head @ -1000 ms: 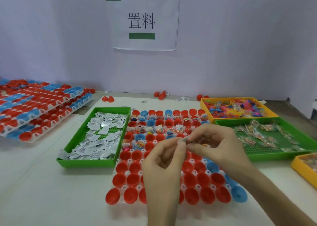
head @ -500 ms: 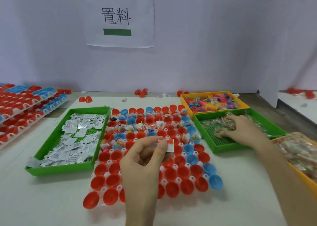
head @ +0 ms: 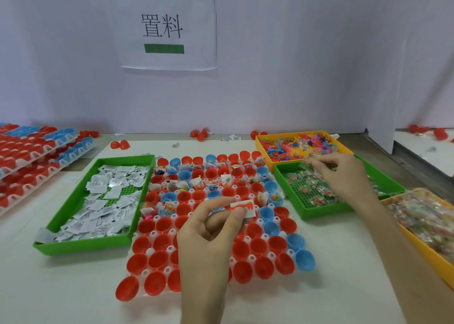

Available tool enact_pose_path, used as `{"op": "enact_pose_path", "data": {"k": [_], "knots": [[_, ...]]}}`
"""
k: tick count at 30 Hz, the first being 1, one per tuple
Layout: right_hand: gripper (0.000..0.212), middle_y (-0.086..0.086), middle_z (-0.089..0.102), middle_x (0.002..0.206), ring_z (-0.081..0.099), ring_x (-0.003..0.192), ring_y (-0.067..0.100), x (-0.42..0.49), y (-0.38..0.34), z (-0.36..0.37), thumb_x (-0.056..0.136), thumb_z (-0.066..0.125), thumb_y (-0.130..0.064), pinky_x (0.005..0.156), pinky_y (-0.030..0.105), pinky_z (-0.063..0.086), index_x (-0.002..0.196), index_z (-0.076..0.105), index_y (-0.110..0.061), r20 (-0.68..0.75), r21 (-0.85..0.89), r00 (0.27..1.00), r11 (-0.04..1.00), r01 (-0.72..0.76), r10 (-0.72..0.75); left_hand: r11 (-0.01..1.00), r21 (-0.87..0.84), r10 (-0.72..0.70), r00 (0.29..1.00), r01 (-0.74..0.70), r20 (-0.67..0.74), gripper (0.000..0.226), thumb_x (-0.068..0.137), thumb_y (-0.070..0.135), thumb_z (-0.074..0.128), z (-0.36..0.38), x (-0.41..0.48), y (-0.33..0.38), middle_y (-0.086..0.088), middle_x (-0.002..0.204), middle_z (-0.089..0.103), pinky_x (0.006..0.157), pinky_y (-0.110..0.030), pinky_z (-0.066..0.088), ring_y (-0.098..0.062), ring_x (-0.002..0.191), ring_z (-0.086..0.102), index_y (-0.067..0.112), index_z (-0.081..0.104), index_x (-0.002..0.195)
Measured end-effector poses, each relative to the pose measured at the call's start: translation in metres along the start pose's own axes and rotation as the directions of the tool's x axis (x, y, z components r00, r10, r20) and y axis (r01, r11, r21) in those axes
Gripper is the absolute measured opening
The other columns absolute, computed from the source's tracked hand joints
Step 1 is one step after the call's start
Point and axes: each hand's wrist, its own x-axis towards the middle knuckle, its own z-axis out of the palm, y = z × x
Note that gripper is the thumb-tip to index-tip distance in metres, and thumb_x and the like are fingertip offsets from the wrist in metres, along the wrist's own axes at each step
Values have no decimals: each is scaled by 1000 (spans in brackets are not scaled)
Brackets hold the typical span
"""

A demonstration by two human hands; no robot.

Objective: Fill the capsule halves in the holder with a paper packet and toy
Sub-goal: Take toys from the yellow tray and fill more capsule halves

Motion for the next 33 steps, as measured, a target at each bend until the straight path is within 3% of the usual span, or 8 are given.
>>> {"op": "enact_pose_path", "data": {"k": [2,4,7,12,17,23,25,33], "knots": [[9,-13,72,72,67,71,4,-5,-20,-2,92,70,-20,65,14,50,90,78,-23,64,235,997,972,26,-42,1000,1,-7,1000,7,18,19,70,28,74,1,1,0,-6,80,78,71,-16,56,-18,79,76,34,76,89],[12,-3,76,77,73,74,11,-15,-46,-1,90,71,-17,70,20,58,84,78,-24,198,495,973,869,2,-115,1000,6,-9,1000,9,30,18,69,28,74,1,1,-1,-5,81,78,71,-16,56,-19,80,76,32,77,87],[7,6,77,80,75,75,20,-35,-82,7,80,75,-24,69,22,58,81,80,-20,359,676,899,734,-64,-252,1000,17,10,1000,-10,19,17,69,26,75,1,0,-2,-4,82,77,69,-17,57,-19,79,76,29,78,85],[6,1,75,79,73,75,15,-59,-108,23,82,78,-13,68,20,56,83,79,-18,445,707,802,706,-42,-398,992,77,103,994,-100,-33,12,71,22,77,-1,1,-2,-3,84,76,69,-18,57,-22,78,75,28,78,81],[17,-1,73,78,70,76,12,-60,-110,21,86,73,-6,70,20,55,81,78,-21,475,713,777,699,-63,-414,971,177,171,984,-161,-44,9,71,28,76,-5,3,-3,0,79,75,68,-20,57,-18,76,73,33,77,78],[8,-11,72,81,70,80,5,-61,-113,15,87,72,-26,73,15,53,84,76,-32,510,714,743,695,-83,-434,967,201,168,985,-157,-42,8,71,26,77,-9,3,-2,-2,74,74,66,-20,56,-19,72,73,28,77,79],[4,-9,72,84,71,82,7,-63,-114,16,85,75,-31,75,17,54,87,75,-28,530,722,716,685,-99,-455,964,210,172,984,-160,-40,7,71,27,77,-11,3,-1,-2,74,74,66,-20,56,-19,72,73,28,77,78],[3,1,74,83,73,78,17,-65,-113,22,83,75,-22,73,23,58,86,76,-22,496,740,736,668,-80,-460,978,195,84,995,-71,-60,23,68,36,79,-14,5,-2,6,80,72,69,-21,59,-13,76,72,38,76,91]]}}
